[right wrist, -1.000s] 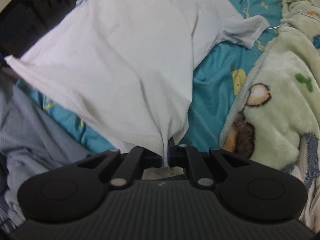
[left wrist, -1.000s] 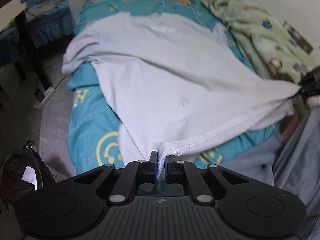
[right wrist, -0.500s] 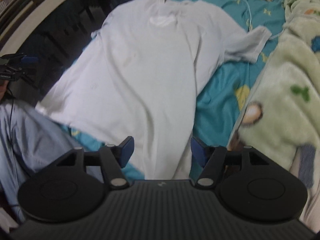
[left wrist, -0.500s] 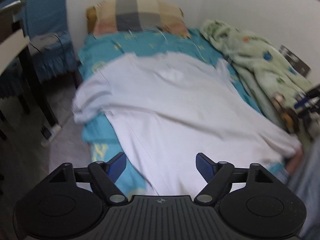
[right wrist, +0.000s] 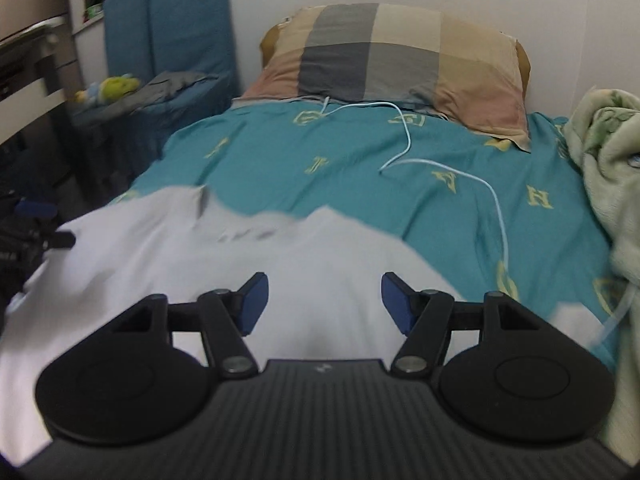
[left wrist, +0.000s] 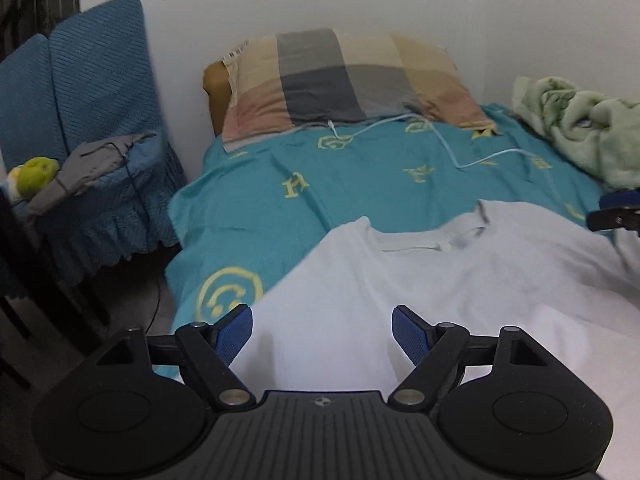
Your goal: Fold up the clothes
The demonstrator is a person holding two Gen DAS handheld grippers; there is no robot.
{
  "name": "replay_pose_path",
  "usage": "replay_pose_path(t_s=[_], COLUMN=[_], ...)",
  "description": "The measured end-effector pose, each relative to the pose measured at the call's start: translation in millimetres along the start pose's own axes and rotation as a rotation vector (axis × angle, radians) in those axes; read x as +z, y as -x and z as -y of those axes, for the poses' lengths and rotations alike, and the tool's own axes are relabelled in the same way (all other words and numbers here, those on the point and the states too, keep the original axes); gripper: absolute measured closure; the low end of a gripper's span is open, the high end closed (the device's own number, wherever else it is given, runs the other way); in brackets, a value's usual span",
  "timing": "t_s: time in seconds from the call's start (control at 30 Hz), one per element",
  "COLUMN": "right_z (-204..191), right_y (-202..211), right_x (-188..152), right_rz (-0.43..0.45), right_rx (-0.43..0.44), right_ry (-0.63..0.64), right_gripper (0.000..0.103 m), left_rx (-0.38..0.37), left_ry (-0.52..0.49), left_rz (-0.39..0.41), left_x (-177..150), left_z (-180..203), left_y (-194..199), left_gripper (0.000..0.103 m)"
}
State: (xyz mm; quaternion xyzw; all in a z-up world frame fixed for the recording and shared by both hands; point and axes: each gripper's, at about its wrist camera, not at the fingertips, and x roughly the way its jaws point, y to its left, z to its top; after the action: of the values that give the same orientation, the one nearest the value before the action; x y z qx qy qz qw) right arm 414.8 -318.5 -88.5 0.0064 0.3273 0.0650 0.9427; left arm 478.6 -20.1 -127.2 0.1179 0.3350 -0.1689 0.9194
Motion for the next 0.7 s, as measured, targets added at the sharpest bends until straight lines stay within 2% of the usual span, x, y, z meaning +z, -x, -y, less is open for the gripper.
replay_pose_path(t_s=[0.13,0.23,0.27,0.33,0.37,0.4,0.43,0.53,0.6,0.7], right_z=[4,3,3,4,5,7,8,1,-2,-2], right_y=[-81,-119,-126,-134,-135,-135,-136,-130,-124,-112], right_x=[14,18,18,20,22,25,27,28,29,40], right_rz=[-0.008,-0.024,-0.025,-0.015,-0.022,-0.028,-0.035,-0.042,-0.029,0.037], right_rx=[-0.021,-0.029,-0.021,0.000,0.008,0.016,0.024,0.037,0.014,-0.012], right_ry=[-0.015,0.021,0.040,0.061,0.055,0.050,0.044,0.069,0.095,0.086], right_gripper=[0.038,0.038,0.038,0.039,0.040,0.046,0.066,0.092,0.095,0.095], left_rx=[-0.036,-0.081,-0.089,-0.116,-0.131,-0.150,-0.162,-0.152,-0.130,-0.099], left_ry=[0.015,0.033,0.022,-0.009,-0.022,-0.030,-0.034,-0.027,-0.017,0.001], left_rz=[-0.033,-0.050,-0.040,-0.045,-0.052,-0.061,-0.070,-0.076,-0.070,-0.059], left_x=[13,18,20,24,26,27,29,35,39,48], left_z=[-11,-20,-20,-18,-17,-17,-16,-13,-12,-11], left_y=[-81,-115,-121,-131,-135,-136,-138,-134,-127,-117], left_gripper=[0.027,0.041,0.051,0.062,0.071,0.079,0.092,0.098,0.098,0.099])
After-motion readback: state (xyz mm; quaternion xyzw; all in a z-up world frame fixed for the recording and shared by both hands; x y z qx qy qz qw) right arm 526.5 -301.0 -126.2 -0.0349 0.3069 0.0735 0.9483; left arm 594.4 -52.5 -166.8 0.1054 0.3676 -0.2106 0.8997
